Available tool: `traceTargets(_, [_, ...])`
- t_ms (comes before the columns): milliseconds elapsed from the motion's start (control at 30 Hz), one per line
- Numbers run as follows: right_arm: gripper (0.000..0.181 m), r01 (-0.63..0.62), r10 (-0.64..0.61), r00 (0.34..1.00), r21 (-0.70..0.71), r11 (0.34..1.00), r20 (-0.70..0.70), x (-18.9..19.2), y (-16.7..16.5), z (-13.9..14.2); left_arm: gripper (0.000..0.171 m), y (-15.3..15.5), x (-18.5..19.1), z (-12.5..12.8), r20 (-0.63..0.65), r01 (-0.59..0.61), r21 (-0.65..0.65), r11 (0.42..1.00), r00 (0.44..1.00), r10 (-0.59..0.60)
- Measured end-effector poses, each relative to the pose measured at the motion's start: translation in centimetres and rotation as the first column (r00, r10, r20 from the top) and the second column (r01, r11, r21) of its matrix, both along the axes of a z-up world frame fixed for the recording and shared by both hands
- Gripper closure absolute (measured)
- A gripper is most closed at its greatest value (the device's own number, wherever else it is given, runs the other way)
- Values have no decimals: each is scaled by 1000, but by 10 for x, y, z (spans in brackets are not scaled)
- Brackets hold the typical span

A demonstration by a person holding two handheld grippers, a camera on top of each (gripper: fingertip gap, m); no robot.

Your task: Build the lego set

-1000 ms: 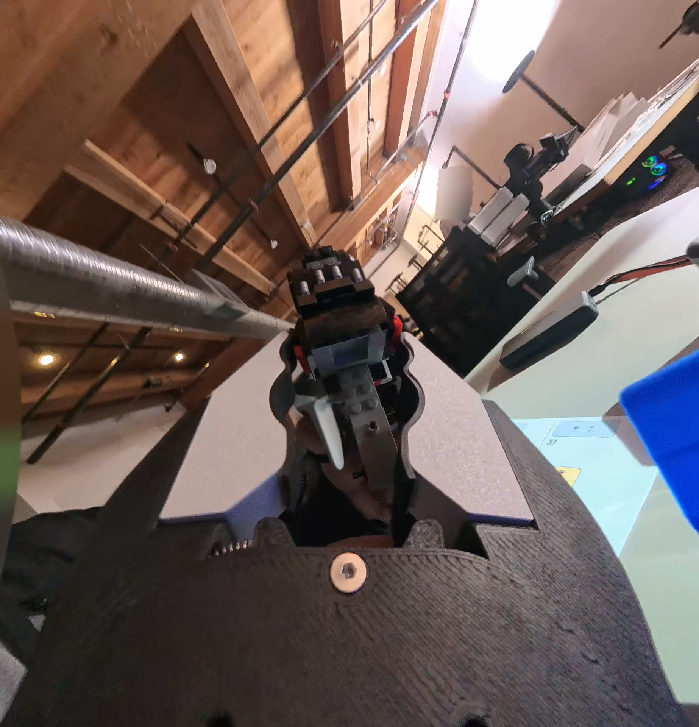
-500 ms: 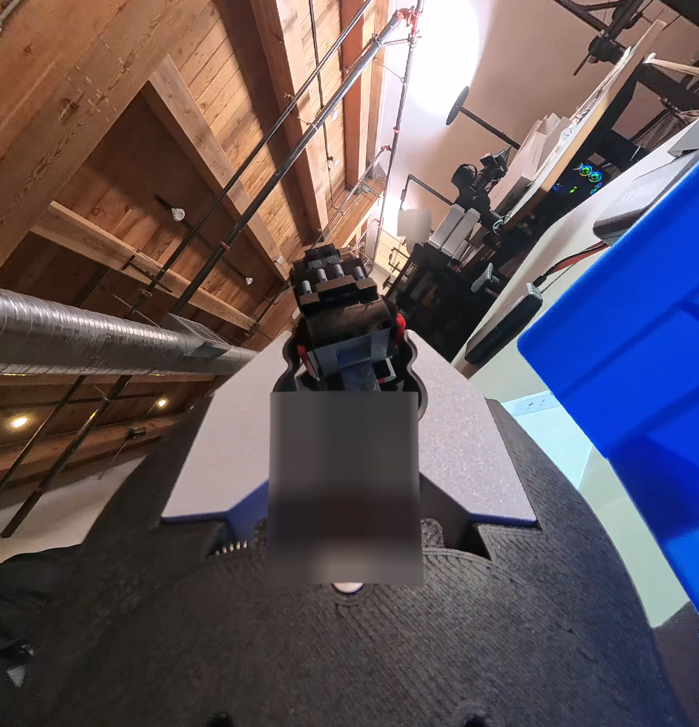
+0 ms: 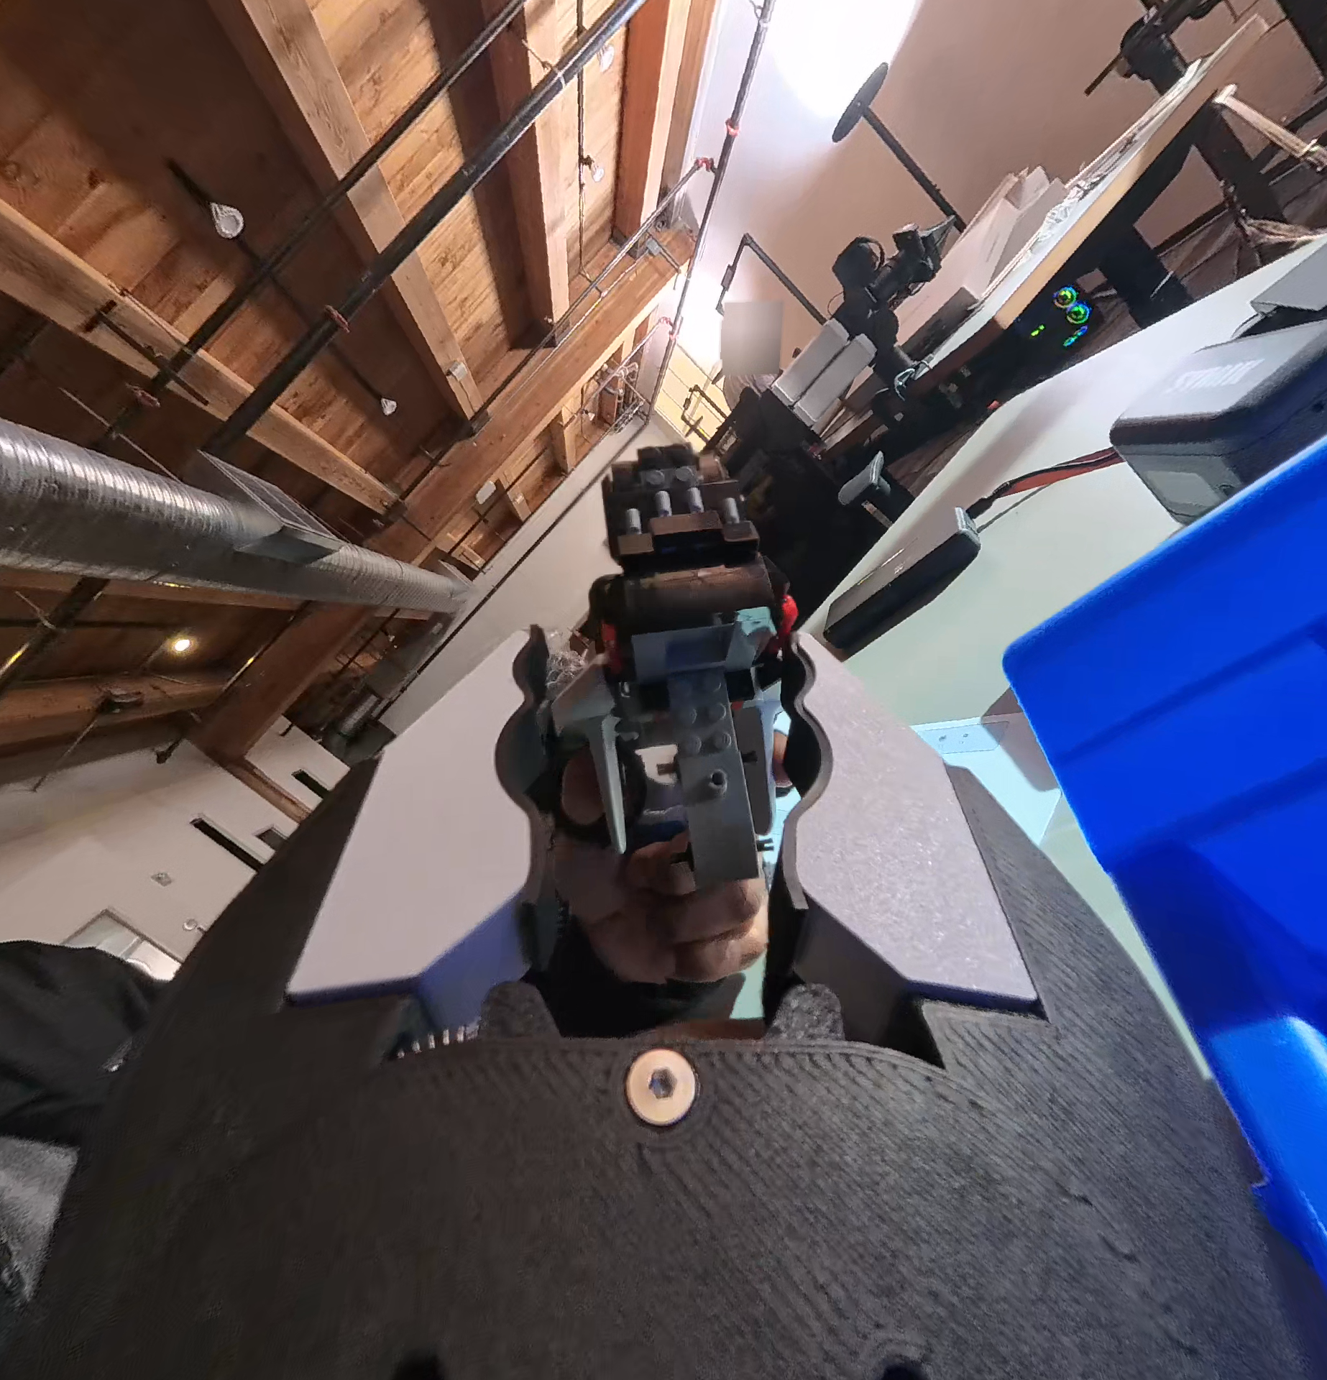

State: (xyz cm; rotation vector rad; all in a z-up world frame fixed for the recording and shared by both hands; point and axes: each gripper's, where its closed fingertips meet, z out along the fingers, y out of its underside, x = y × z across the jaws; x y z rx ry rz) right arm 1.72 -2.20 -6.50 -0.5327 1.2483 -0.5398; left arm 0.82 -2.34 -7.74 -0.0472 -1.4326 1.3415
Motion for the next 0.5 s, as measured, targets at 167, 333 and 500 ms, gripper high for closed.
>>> traceTargets(167, [114,14,-15,999,-29,999,-36,-14,-2,5,125,-4,13,-4,10,-50,13,999,999,50])
traceTargets(333, [124,-16,-30,970,-185,983,-242,-39,23,-14,125,-5,29,-8,43,-117,23,993,992,116])
traceTargets(500, [136,-336,-8,803,-464,820,-596,-74,95,-84,125,-8,38,-9,59,-165,43,985,985,163])
